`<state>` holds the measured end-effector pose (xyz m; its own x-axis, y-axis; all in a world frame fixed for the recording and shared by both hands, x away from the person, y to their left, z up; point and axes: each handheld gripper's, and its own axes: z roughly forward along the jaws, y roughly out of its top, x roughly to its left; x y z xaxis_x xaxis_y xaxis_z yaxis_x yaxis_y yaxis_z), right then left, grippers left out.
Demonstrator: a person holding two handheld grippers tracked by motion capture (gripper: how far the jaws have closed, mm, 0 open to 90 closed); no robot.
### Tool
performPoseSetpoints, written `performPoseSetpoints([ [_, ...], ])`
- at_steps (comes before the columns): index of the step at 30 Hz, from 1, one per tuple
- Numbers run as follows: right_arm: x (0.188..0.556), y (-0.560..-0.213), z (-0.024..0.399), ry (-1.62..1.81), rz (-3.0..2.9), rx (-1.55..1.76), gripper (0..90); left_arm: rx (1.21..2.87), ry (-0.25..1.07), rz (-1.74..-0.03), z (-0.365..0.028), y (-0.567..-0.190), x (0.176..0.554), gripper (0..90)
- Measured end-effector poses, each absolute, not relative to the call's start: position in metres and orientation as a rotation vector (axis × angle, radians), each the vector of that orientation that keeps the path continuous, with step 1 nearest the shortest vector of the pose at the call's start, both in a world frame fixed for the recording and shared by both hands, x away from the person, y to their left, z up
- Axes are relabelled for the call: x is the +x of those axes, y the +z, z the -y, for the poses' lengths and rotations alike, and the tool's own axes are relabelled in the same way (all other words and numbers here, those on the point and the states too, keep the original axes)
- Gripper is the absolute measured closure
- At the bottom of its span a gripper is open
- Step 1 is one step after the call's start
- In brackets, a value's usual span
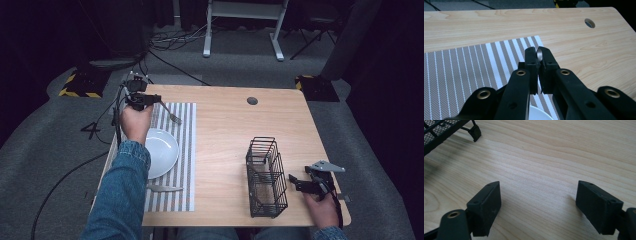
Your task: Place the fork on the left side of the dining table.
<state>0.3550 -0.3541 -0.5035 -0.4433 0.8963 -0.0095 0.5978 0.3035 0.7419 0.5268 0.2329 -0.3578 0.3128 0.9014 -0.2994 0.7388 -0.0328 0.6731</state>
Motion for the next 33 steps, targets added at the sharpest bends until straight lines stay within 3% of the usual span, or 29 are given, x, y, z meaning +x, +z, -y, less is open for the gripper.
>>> performPoseSetpoints([
  [13,0.355,-0.503,0.354,0.948,-2.152,1.331,20.5,1.785,0.264,-1.496,-0.24,-0.362,0.523,85.8],
  [23,0.355,-0.503,0.354,0.948,-2.152,1.329,20.5,1.855,0.365,-1.519,-0.245,-0.375,0.529,60.9],
  [25,0.355,-0.503,0.354,0.948,-2.152,1.33,20.5,1.87,0.406,-1.528,-0.246,-0.379,0.53,50.6],
  [33,0.355,-0.503,0.354,0.948,-2.152,1.33,20.5,1.938,0.526,-1.529,-0.249,-0.396,0.53,46.5],
])
